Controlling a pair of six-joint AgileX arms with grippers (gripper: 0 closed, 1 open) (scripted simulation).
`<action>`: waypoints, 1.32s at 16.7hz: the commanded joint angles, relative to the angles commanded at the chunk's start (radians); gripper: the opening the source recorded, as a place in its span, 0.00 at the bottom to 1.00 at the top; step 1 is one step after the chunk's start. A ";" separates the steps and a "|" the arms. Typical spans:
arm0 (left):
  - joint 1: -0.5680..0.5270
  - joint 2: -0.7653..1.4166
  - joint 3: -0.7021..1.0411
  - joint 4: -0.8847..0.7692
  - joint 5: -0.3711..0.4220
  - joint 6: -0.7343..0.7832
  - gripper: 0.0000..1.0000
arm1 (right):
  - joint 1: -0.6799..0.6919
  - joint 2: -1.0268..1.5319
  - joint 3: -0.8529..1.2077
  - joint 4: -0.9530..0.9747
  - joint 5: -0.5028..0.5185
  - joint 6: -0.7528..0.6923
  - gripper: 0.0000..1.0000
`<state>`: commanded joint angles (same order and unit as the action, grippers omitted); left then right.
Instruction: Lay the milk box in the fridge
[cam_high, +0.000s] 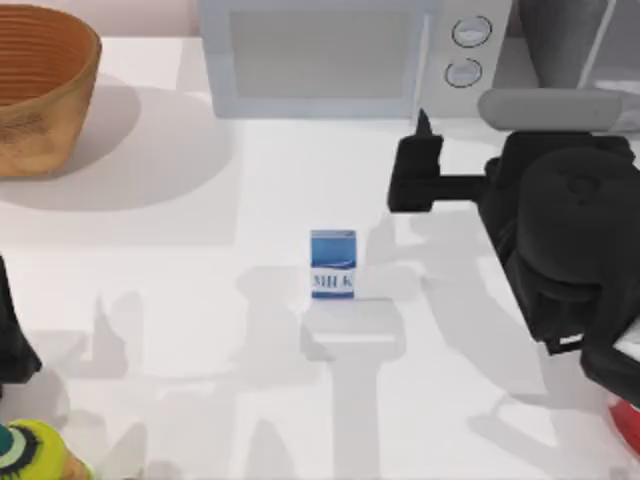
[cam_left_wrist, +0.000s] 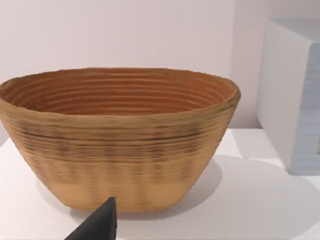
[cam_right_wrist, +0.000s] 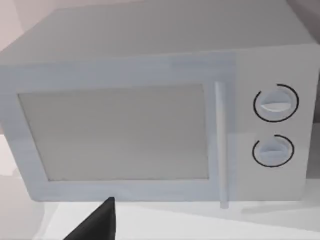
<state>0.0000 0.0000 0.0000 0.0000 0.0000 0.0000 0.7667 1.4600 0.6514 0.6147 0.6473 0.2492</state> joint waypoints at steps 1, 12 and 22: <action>0.000 0.000 0.000 0.000 0.000 0.000 1.00 | 0.046 0.113 0.036 0.040 0.042 0.016 1.00; 0.000 0.000 0.000 0.000 0.000 0.000 1.00 | 0.290 0.830 0.274 0.326 0.403 0.126 1.00; 0.000 0.000 0.000 0.000 0.000 0.000 1.00 | 0.228 0.885 0.345 0.350 0.349 0.082 1.00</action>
<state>0.0000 0.0000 0.0000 0.0000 0.0000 0.0000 0.9951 2.3454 0.9959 0.9651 0.9961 0.3308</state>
